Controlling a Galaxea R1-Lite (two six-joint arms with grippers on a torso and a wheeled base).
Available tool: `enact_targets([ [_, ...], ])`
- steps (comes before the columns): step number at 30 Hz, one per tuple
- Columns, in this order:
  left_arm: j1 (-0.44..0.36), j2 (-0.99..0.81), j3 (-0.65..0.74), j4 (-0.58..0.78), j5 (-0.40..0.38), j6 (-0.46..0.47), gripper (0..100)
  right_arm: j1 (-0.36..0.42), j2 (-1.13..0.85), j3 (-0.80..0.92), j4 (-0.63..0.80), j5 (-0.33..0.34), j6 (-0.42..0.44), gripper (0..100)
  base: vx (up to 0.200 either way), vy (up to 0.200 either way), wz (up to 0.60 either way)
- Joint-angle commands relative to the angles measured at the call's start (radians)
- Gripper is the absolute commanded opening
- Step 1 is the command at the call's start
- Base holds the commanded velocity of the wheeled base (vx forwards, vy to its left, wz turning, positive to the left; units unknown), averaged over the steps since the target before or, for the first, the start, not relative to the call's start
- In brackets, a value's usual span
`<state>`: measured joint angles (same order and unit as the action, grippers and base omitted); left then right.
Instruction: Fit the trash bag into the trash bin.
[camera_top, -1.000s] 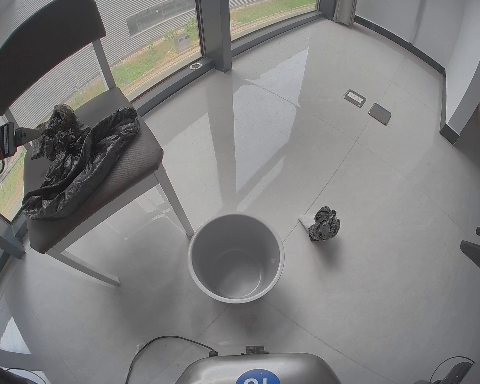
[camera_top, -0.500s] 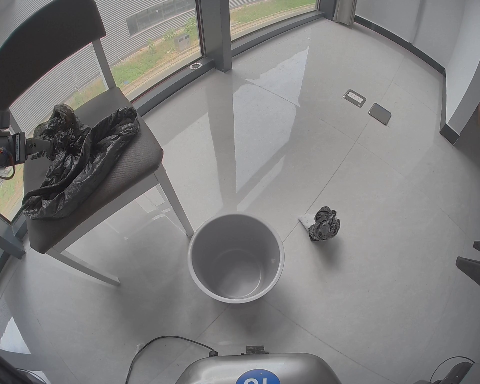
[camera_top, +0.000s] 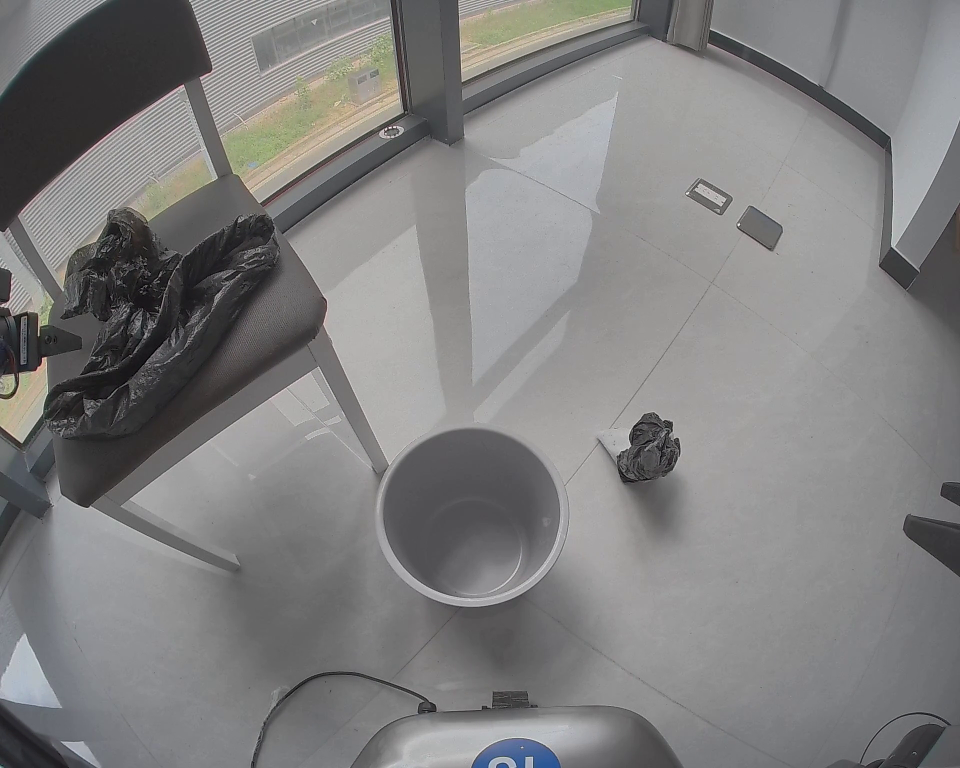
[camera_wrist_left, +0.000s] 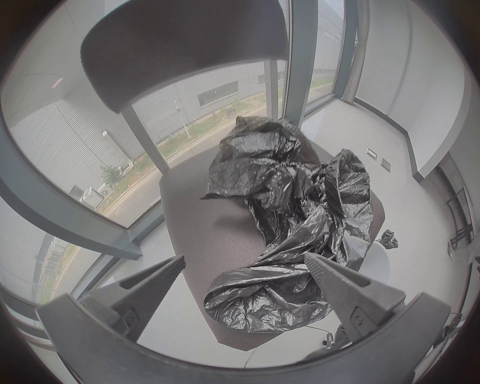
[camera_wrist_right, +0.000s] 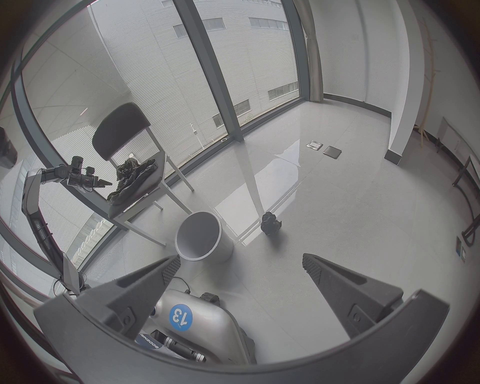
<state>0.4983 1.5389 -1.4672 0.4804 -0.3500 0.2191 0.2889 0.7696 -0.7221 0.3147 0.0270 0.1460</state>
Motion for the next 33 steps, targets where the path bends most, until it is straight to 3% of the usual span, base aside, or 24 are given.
enact_targets([
  [1, 0.005, 0.044, -0.030, 0.023, 0.002, 0.003, 100, 0.001, 0.025, 0.000, 0.000, 0.001, -0.009, 100, 0.000, 0.000, 0.00],
  [9, 0.039, 0.070, -0.117, 0.190, 0.023, 0.060, 100, 0.001, 0.047, 0.001, 0.003, -0.001, -0.013, 100, 0.000, 0.000, 0.00],
  [22, 0.057, 0.153, -0.220, 0.245, 0.094, 0.066, 100, -0.004, 0.056, 0.010, 0.004, -0.001, -0.011, 100, 0.000, 0.000, 0.00],
  [33, -0.006, 0.007, -0.015, 0.135, 0.068, 0.063, 100, -0.007, 0.040, 0.018, 0.014, -0.004, -0.008, 100, 0.000, 0.000, 0.00],
])
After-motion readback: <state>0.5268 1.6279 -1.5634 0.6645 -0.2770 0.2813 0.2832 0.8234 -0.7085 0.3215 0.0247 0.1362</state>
